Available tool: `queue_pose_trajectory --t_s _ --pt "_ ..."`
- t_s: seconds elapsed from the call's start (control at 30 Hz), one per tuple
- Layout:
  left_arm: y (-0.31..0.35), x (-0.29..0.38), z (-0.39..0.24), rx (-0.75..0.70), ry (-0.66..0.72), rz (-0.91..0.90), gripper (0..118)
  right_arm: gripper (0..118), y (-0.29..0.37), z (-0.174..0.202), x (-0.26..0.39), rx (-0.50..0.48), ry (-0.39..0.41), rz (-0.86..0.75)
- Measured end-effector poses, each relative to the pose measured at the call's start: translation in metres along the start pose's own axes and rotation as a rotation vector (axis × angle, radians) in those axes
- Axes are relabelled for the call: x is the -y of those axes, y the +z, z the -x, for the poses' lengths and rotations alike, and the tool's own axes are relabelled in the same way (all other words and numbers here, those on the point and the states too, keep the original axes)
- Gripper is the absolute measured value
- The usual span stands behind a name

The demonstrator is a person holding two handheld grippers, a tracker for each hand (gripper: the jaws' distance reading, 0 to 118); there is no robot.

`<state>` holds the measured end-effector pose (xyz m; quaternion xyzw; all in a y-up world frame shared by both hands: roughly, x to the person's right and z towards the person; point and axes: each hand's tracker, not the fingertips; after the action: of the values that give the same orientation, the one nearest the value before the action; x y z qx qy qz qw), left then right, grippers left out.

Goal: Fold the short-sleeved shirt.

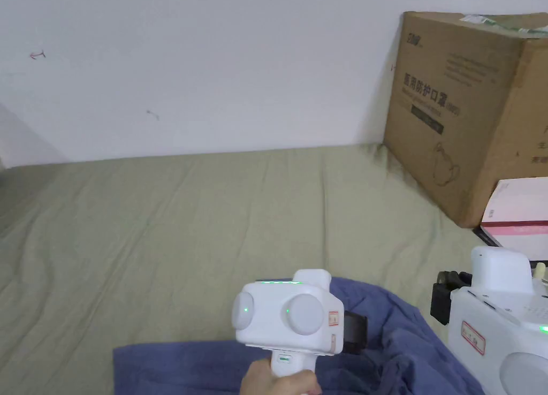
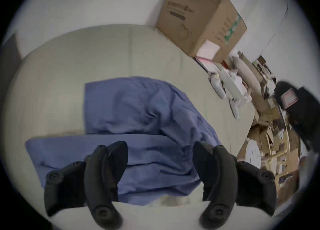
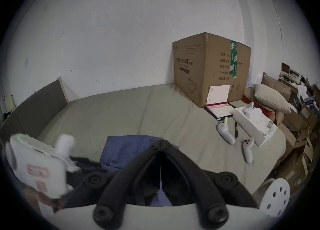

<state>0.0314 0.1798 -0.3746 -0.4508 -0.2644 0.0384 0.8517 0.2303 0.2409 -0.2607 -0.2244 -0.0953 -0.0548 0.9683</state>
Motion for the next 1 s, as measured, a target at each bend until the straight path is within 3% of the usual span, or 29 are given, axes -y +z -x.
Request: queue_pose_trajectory --t_s 0.03,0.07,0.1,0.2,0.33,0.5,0.53,0.63,0.67,0.7,0.87,0.9,0.97,1.0 --pt "0.011 0.004 0.014 -0.022 0.029 -0.039 55 0 -0.001 0.006 0.001 -0.007 0.008 0.005" --pt "0.021 0.009 0.027 -0.062 0.048 -0.047 11 0 -0.002 0.011 0.003 -0.022 0.013 0.008" --pt "0.026 0.018 0.041 -0.122 0.074 -0.054 0 0 -0.004 0.017 0.006 -0.039 0.016 0.017" --pt "0.039 0.047 0.084 -0.238 0.092 -0.020 0 0 -0.013 0.038 0.013 -0.083 0.044 0.050" --pt "0.058 0.072 0.147 -0.278 0.261 -0.019 0 0 -0.024 0.063 0.022 -0.136 0.084 0.079" --pt "0.073 0.059 0.229 -0.377 0.384 -0.035 3 0 -0.043 0.083 0.027 -0.168 0.108 0.117" --pt "0.074 0.053 0.249 -0.379 0.448 -0.051 11 0 -0.048 0.085 0.028 -0.171 0.109 0.123" --pt "0.063 0.035 0.291 -0.363 0.554 -0.025 71 0 -0.062 0.088 0.034 -0.180 0.102 0.158" --pt "0.059 0.031 0.299 -0.356 0.551 -0.022 86 0 -0.067 0.089 0.035 -0.180 0.104 0.171" --pt "0.048 0.026 0.305 -0.354 0.550 -0.007 87 0 -0.071 0.090 0.038 -0.179 0.106 0.184" --pt "0.007 0.017 0.319 -0.330 0.542 0.095 81 0 -0.089 0.092 0.046 -0.174 0.116 0.232" --pt "-0.002 0.019 0.322 -0.310 0.543 0.103 68 0 -0.091 0.091 0.048 -0.173 0.117 0.240" --pt "-0.013 0.026 0.317 -0.461 0.496 0.153 22 0 -0.094 0.092 0.050 -0.173 0.117 0.252" --pt "-0.009 0.028 0.313 -0.480 0.459 0.118 9 0 -0.094 0.091 0.051 -0.176 0.118 0.257"
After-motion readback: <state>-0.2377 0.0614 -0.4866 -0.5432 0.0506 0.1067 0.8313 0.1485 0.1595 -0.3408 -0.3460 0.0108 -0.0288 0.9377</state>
